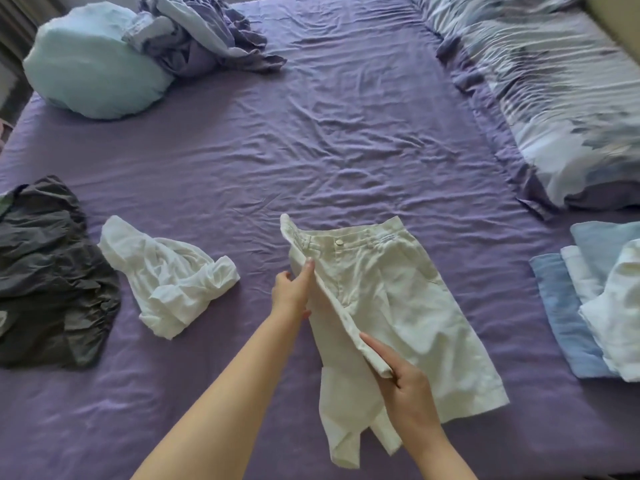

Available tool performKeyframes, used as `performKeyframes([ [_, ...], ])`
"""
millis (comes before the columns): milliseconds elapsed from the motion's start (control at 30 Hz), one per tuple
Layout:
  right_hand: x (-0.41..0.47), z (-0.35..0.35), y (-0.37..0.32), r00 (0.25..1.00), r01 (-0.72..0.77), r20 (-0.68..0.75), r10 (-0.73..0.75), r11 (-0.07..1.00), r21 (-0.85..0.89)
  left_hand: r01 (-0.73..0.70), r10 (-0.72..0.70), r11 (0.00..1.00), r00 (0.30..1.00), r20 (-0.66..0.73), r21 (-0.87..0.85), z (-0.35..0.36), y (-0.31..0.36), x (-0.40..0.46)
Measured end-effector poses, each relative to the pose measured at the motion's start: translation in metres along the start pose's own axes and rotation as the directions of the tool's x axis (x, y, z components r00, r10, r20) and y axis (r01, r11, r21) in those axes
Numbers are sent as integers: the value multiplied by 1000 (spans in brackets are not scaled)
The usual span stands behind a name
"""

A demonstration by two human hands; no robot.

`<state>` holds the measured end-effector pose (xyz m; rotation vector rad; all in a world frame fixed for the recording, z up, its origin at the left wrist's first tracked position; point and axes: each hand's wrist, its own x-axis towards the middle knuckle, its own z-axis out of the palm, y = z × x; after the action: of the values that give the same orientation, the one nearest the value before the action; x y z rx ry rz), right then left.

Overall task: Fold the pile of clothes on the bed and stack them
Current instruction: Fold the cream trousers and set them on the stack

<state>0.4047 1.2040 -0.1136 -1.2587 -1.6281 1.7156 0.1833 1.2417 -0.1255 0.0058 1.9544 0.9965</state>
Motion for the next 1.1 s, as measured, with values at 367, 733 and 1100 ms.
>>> performKeyframes([
  [367,17,-54,8,901,-52,-419,110,988,146,-161,170,968,985,-31,194,78,52,64],
  [733,-15,-116,87,629,-363,-683,372,917,165,-504,427,744,864,267,439,196,29,20],
  [1100,-7,-155,126,742,-481,-657,133,789,-383,-578,246,559,801,546,595,249,-8,28],
])
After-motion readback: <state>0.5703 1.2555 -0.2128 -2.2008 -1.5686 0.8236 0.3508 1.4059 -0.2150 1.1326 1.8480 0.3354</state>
